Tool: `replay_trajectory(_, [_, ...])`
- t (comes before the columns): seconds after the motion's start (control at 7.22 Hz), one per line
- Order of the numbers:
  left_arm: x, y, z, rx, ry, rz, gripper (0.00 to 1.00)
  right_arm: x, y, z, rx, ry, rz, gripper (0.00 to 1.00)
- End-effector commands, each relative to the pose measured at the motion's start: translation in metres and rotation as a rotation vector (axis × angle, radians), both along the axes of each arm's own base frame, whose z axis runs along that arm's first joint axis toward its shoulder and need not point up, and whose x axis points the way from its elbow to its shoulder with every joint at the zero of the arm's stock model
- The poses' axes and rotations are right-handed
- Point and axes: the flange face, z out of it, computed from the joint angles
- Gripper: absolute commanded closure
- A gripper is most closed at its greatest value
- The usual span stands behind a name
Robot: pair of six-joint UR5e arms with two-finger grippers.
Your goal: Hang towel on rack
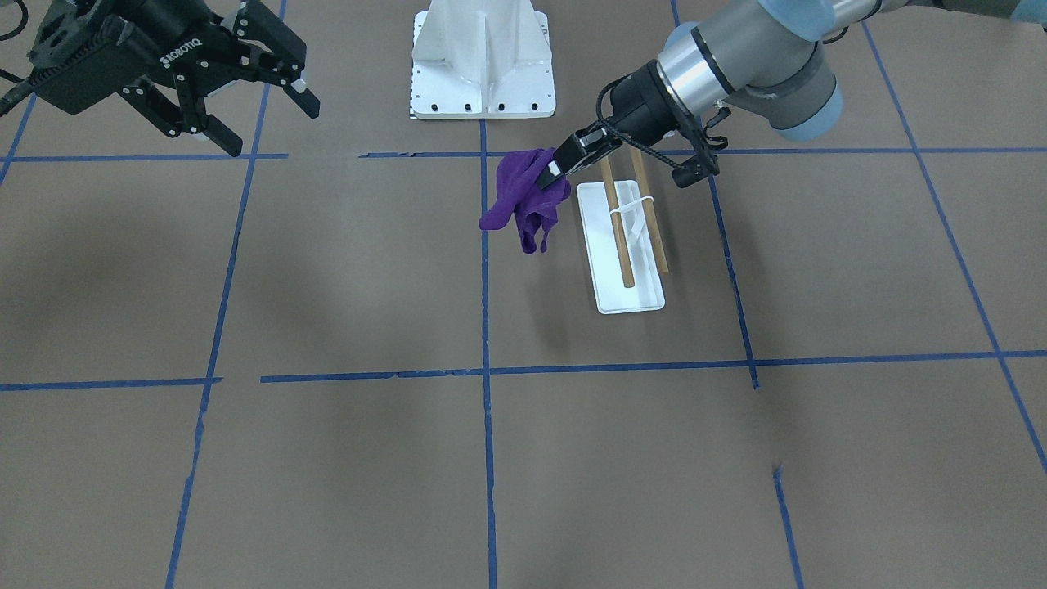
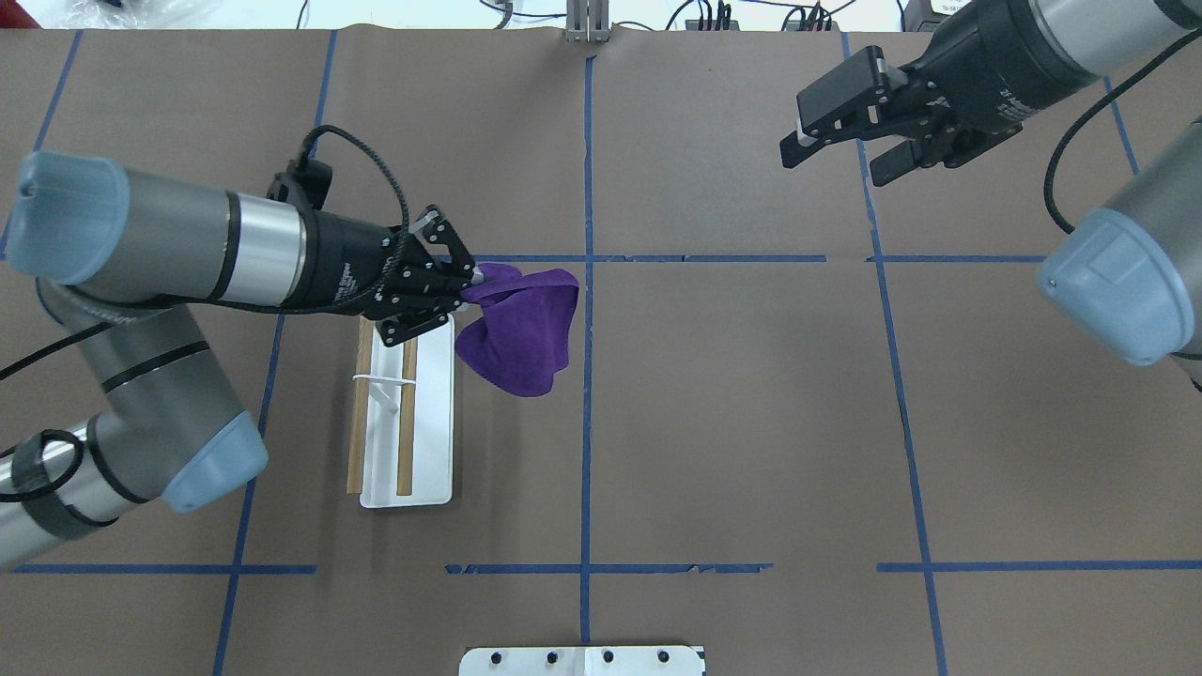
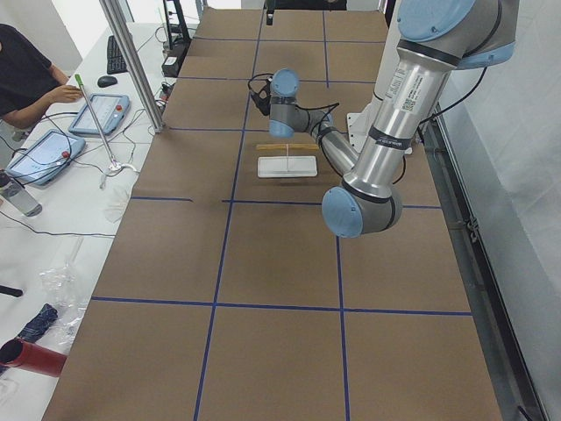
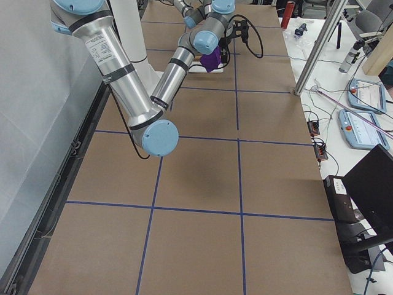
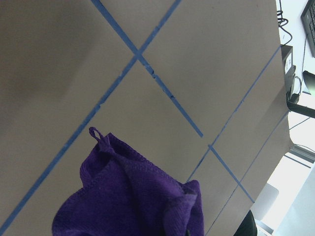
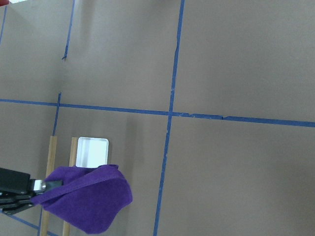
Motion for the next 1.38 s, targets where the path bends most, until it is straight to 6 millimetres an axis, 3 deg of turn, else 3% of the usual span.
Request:
replay_trajectory(0.0, [-0.038,0.007,0.059,-0.056,-0.072,-0.026,1.0,0.003,-0.001,0.022,0.009,-0.002,0.011,0.0])
replay_trajectory(0.42, [-0.07,0.003,0.116,-0.048,-0.164,-0.007,1.0,0.003,-0.002,0.024,0.008,0.001,0.015,0.0])
replay_trajectory(0.69, [-0.066,-0.005,0.136,-0.042,-0.201,-0.006,1.0,0.004,-0.001,0.023,0.01,-0.001,0.013,0.0])
replay_trajectory(0.83, [-0.064,-0.006,0.141,-0.048,-0.208,-0.004,0.86,0.004,-0.001,0.023,0.01,-0.001,0.013,0.0])
replay_trajectory(0.97, [-0.06,-0.008,0.151,-0.063,-0.223,-0.002,0.84,0.005,-0.002,0.023,0.011,-0.002,0.015,0.0])
replay_trajectory(1.11, [-0.059,-0.01,0.155,-0.07,-0.229,-0.001,0.7,0.006,-0.002,0.023,0.011,-0.002,0.018,0.0])
replay_trajectory(1.25, [-0.054,-0.012,0.166,-0.088,-0.247,0.002,0.01,0.006,-0.002,0.023,0.011,-0.002,0.018,0.0])
